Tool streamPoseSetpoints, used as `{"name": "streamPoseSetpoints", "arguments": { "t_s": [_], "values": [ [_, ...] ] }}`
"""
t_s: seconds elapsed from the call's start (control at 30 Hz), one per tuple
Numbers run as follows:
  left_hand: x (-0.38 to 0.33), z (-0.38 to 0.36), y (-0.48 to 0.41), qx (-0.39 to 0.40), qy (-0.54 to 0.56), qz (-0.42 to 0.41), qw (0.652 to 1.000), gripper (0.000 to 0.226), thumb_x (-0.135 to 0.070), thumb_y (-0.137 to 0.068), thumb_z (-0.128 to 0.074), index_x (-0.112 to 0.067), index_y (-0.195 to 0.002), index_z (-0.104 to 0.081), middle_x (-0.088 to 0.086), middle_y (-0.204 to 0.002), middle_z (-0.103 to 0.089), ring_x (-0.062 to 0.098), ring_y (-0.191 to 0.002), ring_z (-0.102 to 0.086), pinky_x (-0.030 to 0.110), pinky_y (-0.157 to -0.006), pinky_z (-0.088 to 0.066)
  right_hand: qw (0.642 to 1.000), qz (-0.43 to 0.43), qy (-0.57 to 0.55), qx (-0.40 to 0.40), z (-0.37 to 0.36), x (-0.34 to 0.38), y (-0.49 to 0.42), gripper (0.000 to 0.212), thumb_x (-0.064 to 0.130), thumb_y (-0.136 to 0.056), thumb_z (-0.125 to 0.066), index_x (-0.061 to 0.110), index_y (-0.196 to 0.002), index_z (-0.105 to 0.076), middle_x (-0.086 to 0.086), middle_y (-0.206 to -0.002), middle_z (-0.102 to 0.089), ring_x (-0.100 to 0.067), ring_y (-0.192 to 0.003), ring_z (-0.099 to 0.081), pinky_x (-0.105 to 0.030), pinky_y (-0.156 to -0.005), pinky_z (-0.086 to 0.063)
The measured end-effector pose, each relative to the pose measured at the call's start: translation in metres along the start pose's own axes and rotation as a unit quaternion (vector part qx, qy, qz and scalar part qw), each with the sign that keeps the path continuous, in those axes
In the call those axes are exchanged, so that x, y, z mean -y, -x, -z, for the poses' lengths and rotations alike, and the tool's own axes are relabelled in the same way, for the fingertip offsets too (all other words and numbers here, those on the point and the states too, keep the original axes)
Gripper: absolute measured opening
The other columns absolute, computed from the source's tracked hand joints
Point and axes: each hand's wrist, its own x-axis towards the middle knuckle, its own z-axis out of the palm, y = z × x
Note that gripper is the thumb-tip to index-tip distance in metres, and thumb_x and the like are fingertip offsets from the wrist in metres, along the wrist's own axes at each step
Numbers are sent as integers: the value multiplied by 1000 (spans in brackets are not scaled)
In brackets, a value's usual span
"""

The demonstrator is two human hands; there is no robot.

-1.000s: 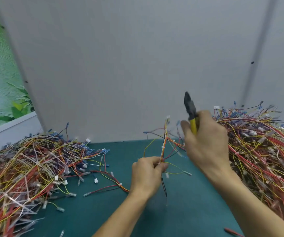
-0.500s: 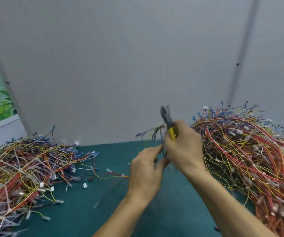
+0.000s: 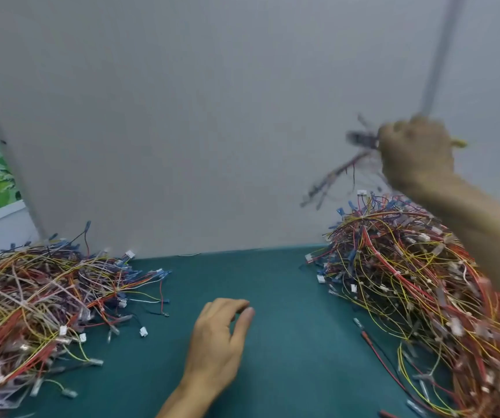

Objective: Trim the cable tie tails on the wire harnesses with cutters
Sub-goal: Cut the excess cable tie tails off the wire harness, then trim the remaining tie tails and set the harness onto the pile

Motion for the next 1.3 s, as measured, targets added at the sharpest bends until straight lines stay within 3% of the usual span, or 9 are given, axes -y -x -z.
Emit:
{"name": "streamPoseSetpoints", "arguments": {
  "t_s": [0.13,0.37,0.47,0.6,0.73,0.9,1.1,1.2,1.3],
  "values": [
    [31,-4,12,55,-95,25,994,13,-24,-88,-67,-19,-99,-73,-13,-95,-66,14,-93,-59,30,-87,-44,978,-18,86,190,-69,-7,67,26,7,-88,-49,11,-105,-69,-9,-101,-68,-31,-98,-63,-36,-76,-52],
    [43,-7,17,130,-196,8,972,21,-38,-94,-52,-35,-104,-69,-23,-108,-57,7,-104,-48,22,-89,-33,964,-55,43,255,-72,-16,66,24,13,-84,-58,8,-106,-66,-14,-110,-52,-35,-106,-53,-41,-83,-49],
    [44,-9,18,124,-204,11,971,22,-41,-94,-48,-37,-105,-67,-25,-109,-56,5,-105,-46,21,-87,-30,969,-74,17,234,-56,-16,58,23,10,-78,-62,4,-99,-68,-16,-103,-49,-38,-99,-51,-44,-81,-51],
    [47,-11,18,124,-226,13,966,27,-45,-95,-42,-38,-109,-64,-25,-112,-53,2,-106,-41,19,-84,-24,993,-83,-20,86,-21,4,60,19,4,-71,-69,-3,-89,-69,-23,-93,-49,-45,-90,-47,-44,-68,-45],
    [47,-10,18,128,-225,14,966,28,-44,-95,-42,-36,-109,-64,-23,-112,-54,5,-107,-42,21,-87,-28,992,-23,-115,44,16,55,86,29,4,-71,-70,-2,-99,-67,-24,-90,-57,-44,-84,-53,-44,-68,-46],
    [47,-5,16,148,-197,22,969,27,-40,-95,-44,-31,-108,-66,-21,-114,-56,7,-109,-43,23,-90,-31,958,115,-141,220,1,135,157,38,40,-95,-43,33,-132,-43,4,-113,-54,-24,-109,-53,-34,-81,-39],
    [57,18,11,157,-177,22,971,23,-35,-95,-48,-28,-106,-67,-18,-114,-57,7,-107,-46,20,-96,-31,904,122,-135,387,-41,174,214,66,70,-92,-27,39,-149,-21,6,-126,-45,-21,-120,-44,-35,-91,-37],
    [69,35,7,140,-204,27,969,23,-35,-95,-48,-29,-107,-66,-18,-113,-57,6,-107,-46,19,-95,-31,928,92,-195,303,-38,179,219,80,64,-97,-10,13,-118,-68,-10,-89,-62,-35,-78,-62,-41,-64,-50],
    [78,52,-1,120,-226,32,966,23,-33,-95,-50,-27,-108,-67,-16,-112,-60,7,-107,-48,19,-95,-32,956,109,-211,175,-44,189,237,69,40,-96,-26,-7,-76,-73,-20,-61,-55,-38,-44,-52,-41,-39,-45]
  ]
}}
